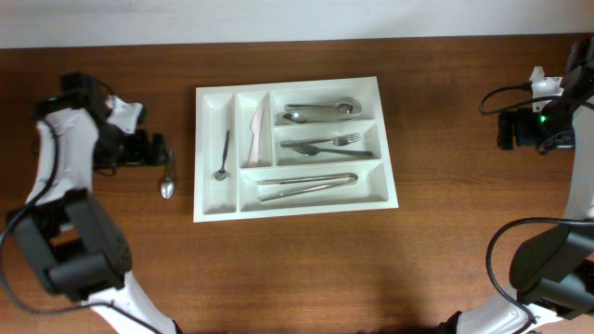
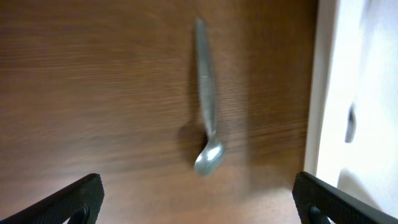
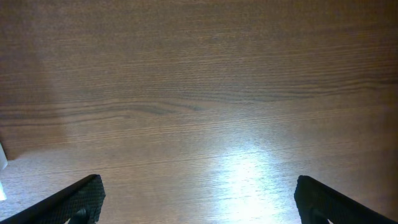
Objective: Pack container
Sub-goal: 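Withdraw the left gripper to the remaining spoon left of the tray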
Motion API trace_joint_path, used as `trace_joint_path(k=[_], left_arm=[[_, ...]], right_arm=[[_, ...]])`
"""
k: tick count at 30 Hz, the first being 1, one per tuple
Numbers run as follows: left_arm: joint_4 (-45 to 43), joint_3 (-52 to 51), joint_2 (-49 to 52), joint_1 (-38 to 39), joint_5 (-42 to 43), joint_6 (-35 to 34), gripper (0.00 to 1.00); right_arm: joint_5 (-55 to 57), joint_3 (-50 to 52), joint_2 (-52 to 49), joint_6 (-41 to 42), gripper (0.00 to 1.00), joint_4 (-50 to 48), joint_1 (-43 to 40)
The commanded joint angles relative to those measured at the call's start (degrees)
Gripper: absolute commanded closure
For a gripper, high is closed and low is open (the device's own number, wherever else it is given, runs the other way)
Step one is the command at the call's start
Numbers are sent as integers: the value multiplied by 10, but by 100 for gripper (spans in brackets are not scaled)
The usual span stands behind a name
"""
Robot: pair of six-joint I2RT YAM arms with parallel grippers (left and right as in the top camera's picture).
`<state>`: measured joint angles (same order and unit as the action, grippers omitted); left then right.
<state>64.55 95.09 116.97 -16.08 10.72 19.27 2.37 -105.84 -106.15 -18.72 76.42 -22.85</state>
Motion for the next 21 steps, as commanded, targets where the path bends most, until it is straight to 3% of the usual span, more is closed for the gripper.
trace_joint_path(k=[1,5,21], left_arm=[[-1,-6,49,27,-50,-9,1],[-1,-6,79,41,-119,-58,1],[-31,-6,85,40,-137,-68,1]], right_arm=[[5,2,-1,-3,1,0,0],[5,2,-1,-3,1,0,0],[5,2,-1,-3,1,0,0]])
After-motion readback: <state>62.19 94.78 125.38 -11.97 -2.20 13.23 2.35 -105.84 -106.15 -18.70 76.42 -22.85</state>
